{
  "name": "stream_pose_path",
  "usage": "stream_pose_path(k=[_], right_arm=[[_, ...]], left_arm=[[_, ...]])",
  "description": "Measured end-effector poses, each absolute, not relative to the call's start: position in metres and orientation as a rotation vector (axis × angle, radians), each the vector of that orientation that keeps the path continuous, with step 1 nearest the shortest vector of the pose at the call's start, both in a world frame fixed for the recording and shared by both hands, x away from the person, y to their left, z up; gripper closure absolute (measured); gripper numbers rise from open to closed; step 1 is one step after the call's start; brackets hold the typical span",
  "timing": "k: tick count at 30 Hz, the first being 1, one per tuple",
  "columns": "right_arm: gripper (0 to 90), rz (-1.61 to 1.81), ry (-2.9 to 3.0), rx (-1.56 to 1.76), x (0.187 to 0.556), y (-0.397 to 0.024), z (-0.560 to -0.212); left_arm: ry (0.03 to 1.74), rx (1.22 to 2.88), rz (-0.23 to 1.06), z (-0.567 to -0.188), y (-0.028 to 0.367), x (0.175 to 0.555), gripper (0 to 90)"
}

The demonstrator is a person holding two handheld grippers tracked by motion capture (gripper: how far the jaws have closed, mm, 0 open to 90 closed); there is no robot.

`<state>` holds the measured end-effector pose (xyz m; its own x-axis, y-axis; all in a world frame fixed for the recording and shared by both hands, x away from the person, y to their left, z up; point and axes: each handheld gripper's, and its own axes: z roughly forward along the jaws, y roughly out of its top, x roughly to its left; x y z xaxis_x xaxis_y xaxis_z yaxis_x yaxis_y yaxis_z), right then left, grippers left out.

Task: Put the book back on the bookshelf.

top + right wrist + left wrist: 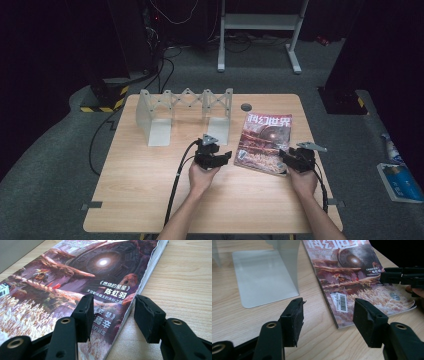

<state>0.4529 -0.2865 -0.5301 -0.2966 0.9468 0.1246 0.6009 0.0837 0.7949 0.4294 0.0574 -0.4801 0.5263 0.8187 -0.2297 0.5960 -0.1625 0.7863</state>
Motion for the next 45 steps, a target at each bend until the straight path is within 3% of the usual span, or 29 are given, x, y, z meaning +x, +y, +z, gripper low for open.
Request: stream_pose_path(k=[25,45], right_arm=[[51.7,1.092,1.945,1.528,0.452,-0.286,-0.530],[52.6,1.093,1.945,1.533,0.452,-0.286,-0.530]], left_arm=[[1.215,1.917,0.306,-0.517,0.012,0.453,43.7],[1.197,1.998,0.316,-0.518,-0.010,0.456,49.3]])
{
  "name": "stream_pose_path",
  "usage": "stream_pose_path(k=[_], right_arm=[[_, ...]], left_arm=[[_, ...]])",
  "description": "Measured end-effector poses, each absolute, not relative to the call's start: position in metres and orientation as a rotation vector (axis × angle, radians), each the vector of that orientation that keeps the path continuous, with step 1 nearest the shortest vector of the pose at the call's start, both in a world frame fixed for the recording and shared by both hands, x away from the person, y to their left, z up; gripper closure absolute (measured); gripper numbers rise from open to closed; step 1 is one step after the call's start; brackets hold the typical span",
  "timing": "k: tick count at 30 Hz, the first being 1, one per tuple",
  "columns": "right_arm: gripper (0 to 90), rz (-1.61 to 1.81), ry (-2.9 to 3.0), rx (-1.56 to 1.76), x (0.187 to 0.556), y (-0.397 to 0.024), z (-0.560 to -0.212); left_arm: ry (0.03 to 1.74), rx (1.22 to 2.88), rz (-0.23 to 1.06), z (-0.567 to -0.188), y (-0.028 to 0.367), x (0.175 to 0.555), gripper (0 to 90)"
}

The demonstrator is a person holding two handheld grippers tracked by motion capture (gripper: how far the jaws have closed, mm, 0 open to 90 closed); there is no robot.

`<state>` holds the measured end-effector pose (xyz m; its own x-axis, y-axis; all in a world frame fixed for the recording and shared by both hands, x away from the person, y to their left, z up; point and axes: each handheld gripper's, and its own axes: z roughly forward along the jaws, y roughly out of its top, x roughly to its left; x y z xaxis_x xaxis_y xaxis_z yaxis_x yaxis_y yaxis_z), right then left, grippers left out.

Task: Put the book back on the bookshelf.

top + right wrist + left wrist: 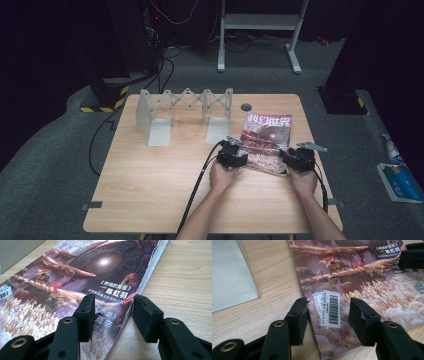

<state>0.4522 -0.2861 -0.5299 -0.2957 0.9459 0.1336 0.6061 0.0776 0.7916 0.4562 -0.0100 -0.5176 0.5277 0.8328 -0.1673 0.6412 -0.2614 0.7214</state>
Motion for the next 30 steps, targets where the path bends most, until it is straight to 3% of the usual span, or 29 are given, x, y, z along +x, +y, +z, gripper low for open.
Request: stream_pose_path(k=[30], right_arm=[[56.0,0.962,1.982,1.492,0.433,-0.271,-0.522]], left_arm=[[1.133,2.048,0.323,-0.517,-0.004,0.435,49.9]])
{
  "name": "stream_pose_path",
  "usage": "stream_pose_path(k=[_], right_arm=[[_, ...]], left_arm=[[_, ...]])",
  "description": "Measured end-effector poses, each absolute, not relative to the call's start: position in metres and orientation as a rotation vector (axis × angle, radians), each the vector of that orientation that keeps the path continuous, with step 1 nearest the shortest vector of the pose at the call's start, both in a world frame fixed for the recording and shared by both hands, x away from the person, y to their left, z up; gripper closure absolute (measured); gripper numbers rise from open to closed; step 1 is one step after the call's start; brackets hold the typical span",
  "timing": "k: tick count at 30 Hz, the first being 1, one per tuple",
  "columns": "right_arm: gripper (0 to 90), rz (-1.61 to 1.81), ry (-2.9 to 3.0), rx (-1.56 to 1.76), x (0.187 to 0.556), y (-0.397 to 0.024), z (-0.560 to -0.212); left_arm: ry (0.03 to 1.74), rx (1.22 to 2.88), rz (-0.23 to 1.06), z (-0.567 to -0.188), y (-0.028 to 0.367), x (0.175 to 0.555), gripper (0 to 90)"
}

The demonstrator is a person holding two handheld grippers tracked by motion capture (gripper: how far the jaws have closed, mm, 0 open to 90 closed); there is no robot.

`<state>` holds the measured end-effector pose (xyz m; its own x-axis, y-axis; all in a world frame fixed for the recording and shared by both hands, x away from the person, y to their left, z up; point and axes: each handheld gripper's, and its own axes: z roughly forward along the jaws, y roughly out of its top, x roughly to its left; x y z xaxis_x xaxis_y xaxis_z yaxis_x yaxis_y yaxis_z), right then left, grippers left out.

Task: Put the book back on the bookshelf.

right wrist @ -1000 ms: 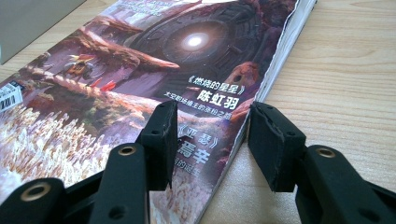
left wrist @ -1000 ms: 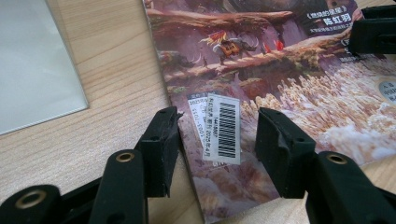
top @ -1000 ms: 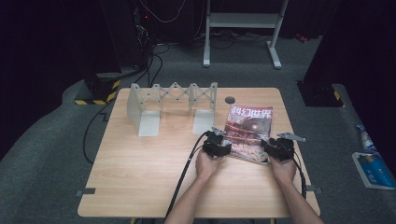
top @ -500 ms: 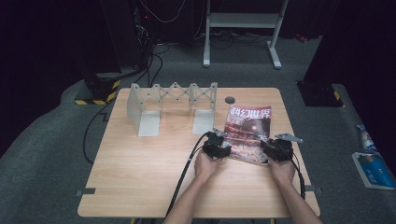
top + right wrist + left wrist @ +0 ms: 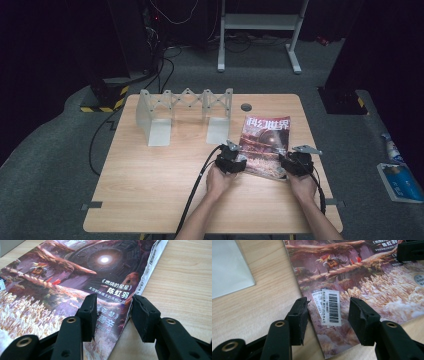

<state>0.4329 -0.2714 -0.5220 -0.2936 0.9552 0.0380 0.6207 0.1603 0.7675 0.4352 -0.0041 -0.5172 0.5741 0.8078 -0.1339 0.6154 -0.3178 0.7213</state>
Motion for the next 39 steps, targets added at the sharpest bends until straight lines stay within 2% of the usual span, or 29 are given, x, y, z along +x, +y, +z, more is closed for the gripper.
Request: stream_pose_path(k=[39], right_arm=[[56.1,0.913,2.073,1.465,0.396,-0.261,-0.516]], left_arm=[[1.139,2.079,0.309,-0.515,0.007,0.396,49.9]])
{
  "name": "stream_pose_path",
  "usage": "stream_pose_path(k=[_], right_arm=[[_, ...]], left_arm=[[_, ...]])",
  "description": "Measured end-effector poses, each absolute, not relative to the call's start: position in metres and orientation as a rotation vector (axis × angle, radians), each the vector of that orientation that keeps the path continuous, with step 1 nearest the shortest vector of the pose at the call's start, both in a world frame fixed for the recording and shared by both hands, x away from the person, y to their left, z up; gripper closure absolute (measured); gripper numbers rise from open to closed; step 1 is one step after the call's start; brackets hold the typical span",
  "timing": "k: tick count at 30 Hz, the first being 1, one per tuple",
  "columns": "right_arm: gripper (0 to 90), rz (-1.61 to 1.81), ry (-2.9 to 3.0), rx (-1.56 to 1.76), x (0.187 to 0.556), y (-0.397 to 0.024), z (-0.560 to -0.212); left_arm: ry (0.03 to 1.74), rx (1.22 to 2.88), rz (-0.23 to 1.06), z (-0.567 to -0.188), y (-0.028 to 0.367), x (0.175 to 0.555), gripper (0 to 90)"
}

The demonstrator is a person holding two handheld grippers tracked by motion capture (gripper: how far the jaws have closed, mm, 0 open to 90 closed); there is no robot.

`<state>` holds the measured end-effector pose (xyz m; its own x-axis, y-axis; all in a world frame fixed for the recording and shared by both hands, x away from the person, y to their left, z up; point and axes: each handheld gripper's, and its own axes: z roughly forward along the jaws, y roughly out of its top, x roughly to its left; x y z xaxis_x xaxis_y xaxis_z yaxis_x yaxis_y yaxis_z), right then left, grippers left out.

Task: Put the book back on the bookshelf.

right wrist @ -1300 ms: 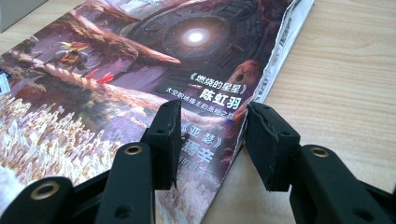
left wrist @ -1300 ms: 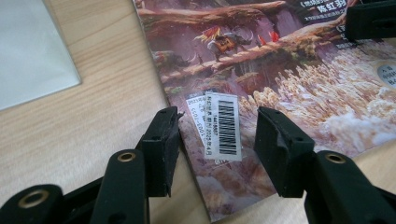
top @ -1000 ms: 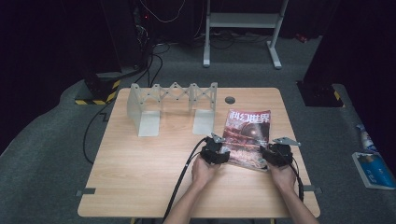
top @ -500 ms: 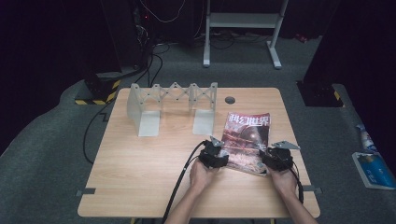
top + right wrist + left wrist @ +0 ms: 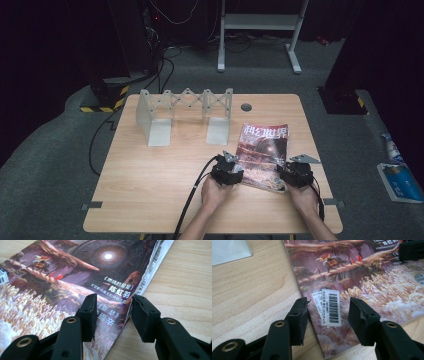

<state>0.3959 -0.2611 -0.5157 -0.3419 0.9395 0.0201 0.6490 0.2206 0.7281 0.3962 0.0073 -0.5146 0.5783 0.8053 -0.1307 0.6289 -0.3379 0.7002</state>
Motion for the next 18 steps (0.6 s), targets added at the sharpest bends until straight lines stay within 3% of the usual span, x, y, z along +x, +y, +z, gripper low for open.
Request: stream_pose_path(k=[18], right_arm=[[56.3,0.897,2.112,1.443,0.381,-0.258,-0.514]], left_arm=[[1.146,2.067,0.319,-0.515,0.011,0.376,49.9]])
